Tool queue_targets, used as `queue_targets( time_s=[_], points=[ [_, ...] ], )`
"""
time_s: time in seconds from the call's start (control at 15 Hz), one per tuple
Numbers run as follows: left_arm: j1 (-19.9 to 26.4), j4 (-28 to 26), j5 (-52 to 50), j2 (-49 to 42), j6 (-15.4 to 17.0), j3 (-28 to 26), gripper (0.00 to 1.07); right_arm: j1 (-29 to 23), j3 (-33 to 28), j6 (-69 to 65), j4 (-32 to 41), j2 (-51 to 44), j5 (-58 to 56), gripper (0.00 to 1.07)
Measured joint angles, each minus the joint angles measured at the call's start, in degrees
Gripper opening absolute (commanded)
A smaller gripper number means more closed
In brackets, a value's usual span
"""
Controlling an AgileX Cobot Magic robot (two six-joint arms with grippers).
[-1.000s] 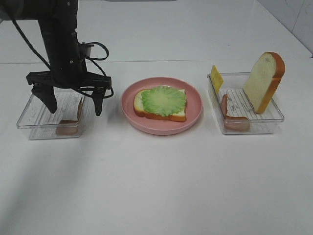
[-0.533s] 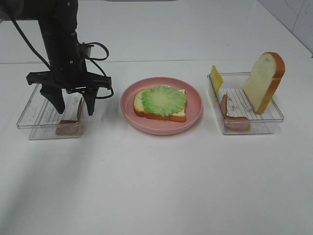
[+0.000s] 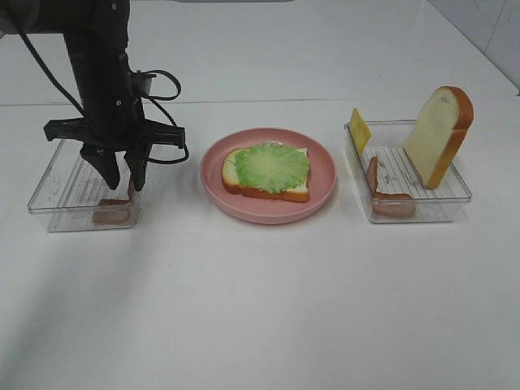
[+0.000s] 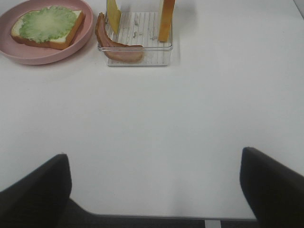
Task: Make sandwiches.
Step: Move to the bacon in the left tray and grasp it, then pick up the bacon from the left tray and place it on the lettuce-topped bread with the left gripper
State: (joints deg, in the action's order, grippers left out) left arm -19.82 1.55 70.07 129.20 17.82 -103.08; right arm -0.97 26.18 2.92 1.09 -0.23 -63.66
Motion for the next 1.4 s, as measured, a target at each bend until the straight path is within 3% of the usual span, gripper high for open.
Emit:
queue_targets(
  time_s=[0.13,0.2,0.73,1.13,1.33,1.4],
  points=[
    [0.00,0.00,0.00,0.00,-0.57,0.00,0.02,0.00,0.00,0.00,0.00,0.00,0.00,0.94],
    [0.00,0.00,0.00,0.00,-1.26,0.00,0.00,0.00,0.00,0.00,0.00,0.00,0.00,0.94],
    [0.00,0.00,0.00,-1.43,-2.41,0.06,0.00,0.00,0.00,0.00,0.00,0.00,0.00,0.94],
    [0.00,-1.09,0.00,-13.18,-2.41,0.11,0.00,0.00,0.00,0.00,0.00,0.00,0.00,0.94],
    [0.00,-6.02,0.11,-16.50,-4.18,-2.98,0.00,0.00,0.00,0.00,0.00,0.00,0.00,0.94],
    [0.00,-10.54,0.00,-16.33,-6.19,-5.90,0.00,0.00,0.00,0.00,0.00,0.00,0.00,0.94]
  ],
)
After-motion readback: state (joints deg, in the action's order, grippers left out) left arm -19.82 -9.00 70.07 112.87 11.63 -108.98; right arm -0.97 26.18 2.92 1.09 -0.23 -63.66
